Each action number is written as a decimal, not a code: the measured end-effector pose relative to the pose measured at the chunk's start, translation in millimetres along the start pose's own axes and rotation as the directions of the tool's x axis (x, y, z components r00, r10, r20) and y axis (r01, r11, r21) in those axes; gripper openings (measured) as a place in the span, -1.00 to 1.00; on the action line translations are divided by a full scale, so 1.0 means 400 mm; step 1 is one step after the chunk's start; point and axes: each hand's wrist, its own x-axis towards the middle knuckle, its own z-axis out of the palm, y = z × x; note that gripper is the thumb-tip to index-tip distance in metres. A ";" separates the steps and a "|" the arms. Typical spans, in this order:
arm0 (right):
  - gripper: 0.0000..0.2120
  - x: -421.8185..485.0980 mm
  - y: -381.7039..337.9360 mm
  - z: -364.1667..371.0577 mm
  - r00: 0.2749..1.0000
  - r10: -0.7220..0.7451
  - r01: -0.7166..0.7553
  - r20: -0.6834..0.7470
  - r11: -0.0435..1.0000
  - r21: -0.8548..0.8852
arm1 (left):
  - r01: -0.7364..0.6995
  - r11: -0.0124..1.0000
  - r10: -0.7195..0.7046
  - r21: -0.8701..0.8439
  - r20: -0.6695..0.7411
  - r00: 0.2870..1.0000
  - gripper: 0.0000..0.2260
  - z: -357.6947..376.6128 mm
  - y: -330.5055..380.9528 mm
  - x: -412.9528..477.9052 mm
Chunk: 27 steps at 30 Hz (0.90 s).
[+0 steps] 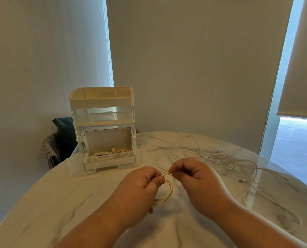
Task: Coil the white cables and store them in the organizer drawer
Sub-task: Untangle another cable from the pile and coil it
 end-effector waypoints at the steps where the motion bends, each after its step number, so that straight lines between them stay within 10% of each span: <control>1: -0.76 0.002 0.002 -0.002 1.000 -0.001 0.001 0.007 1.000 -0.029 | 0.000 1.000 0.000 -0.024 -0.010 1.000 -0.84 -0.002 0.000 -0.001; 10: -0.88 0.003 -0.001 0.000 0.991 0.000 0.024 0.133 0.982 -0.185 | 0.013 0.992 -0.019 -0.127 -0.047 0.999 -0.83 -0.005 -0.003 -0.003; 19: -0.85 -0.011 -0.015 -0.008 0.998 0.009 -0.008 -0.056 1.000 0.016 | 0.118 0.992 -0.113 -0.055 0.081 0.990 -0.82 0.003 -0.017 0.004; 27: -0.85 -0.029 -0.041 0.011 0.991 0.108 -0.121 0.079 0.973 0.194 | 0.115 0.991 -0.118 -0.075 -0.039 0.992 -0.82 -0.006 -0.012 0.003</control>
